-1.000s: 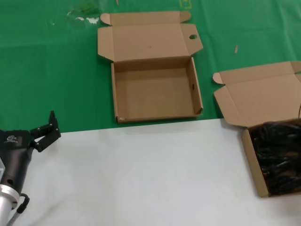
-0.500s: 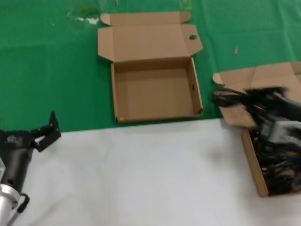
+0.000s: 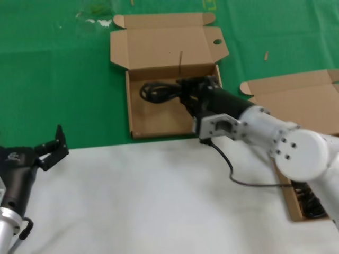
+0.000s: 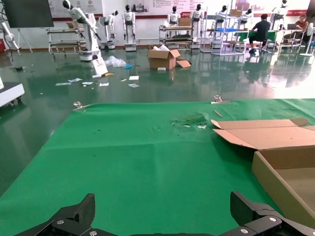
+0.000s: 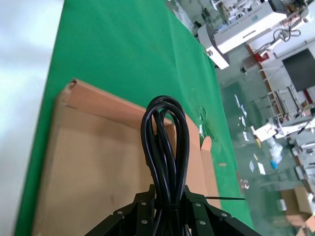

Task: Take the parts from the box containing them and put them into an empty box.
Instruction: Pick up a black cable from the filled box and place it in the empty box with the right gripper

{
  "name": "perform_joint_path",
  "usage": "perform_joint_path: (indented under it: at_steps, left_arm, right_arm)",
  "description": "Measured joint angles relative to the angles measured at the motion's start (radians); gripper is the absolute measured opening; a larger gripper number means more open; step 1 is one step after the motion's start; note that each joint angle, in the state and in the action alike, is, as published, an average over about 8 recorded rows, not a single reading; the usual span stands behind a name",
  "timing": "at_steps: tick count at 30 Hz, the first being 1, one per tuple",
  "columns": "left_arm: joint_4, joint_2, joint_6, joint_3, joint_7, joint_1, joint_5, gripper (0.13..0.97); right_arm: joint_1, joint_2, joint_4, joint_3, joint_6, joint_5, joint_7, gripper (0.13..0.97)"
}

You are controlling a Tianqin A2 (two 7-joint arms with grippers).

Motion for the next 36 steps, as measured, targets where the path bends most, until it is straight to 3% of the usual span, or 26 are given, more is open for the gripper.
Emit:
perform_joint_path:
  at_steps: [11, 30, 36]
  left_arm:
    - [0.000, 0.000, 0.000, 0.000, 0.000, 0.000, 0.000, 0.966]
    - [0.000, 0.000, 0.000, 0.000, 0.000, 0.000, 0.000, 0.966]
    - [0.000, 0.000, 0.000, 0.000, 0.000, 0.000, 0.000, 0.966]
  right_arm:
    - [0.117, -0.066, -0.202, -0.071, 0.080, 0.058, -0.156, 0.238]
    - [0.125, -0.064, -0.219, -0.077, 0.080, 0.068, -0.171, 0.238]
    - [0.125, -0.064, -0.219, -0.077, 0.080, 0.068, -0.171, 0.361]
